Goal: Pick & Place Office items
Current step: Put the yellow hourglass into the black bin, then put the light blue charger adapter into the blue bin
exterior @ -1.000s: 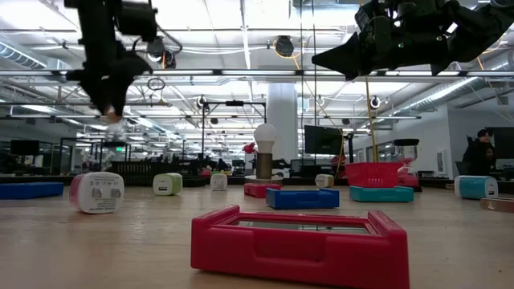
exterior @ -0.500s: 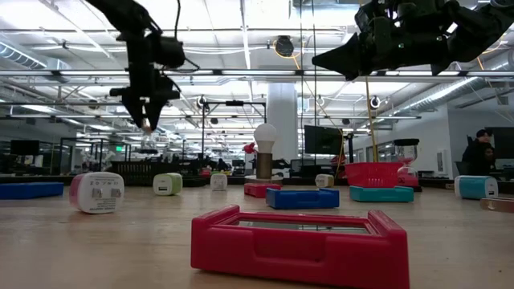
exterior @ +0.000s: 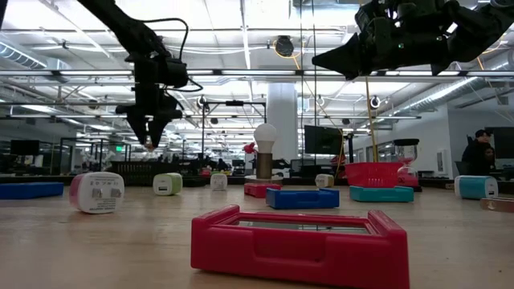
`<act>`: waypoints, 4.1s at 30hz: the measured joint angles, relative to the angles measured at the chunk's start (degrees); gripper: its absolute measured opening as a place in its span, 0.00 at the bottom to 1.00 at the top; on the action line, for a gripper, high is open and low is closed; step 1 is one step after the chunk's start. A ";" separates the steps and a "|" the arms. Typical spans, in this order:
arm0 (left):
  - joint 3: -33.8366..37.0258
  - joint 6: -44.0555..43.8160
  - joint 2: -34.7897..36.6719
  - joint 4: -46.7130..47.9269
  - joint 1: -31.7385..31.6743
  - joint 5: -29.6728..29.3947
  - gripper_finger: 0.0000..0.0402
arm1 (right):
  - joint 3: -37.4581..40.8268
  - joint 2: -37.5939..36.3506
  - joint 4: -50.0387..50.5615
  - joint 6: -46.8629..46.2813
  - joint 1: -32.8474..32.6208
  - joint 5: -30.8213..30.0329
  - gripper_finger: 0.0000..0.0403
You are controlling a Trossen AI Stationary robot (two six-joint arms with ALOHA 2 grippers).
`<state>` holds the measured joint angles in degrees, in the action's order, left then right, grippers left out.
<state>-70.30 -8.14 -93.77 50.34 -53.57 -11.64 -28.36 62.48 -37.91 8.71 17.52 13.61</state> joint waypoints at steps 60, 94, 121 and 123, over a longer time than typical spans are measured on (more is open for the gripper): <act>5.49 0.87 -1.27 -8.41 -2.18 -0.82 0.56 | 0.00 0.00 -0.17 -0.08 0.00 0.00 0.00; 18.92 9.99 29.26 -25.94 11.81 7.63 0.35 | 0.00 0.02 -0.01 0.67 0.00 -0.34 0.00; 54.51 9.51 31.10 -90.51 30.08 26.98 0.09 | -21.38 0.68 48.04 -12.57 -4.06 -31.64 0.00; 54.53 10.15 31.10 -90.70 30.85 27.01 0.09 | -23.34 0.67 53.90 -15.61 -7.20 -35.50 0.00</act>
<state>-15.77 2.00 -62.67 -40.36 -22.72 15.37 -51.70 63.15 15.99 -6.90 10.32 -21.89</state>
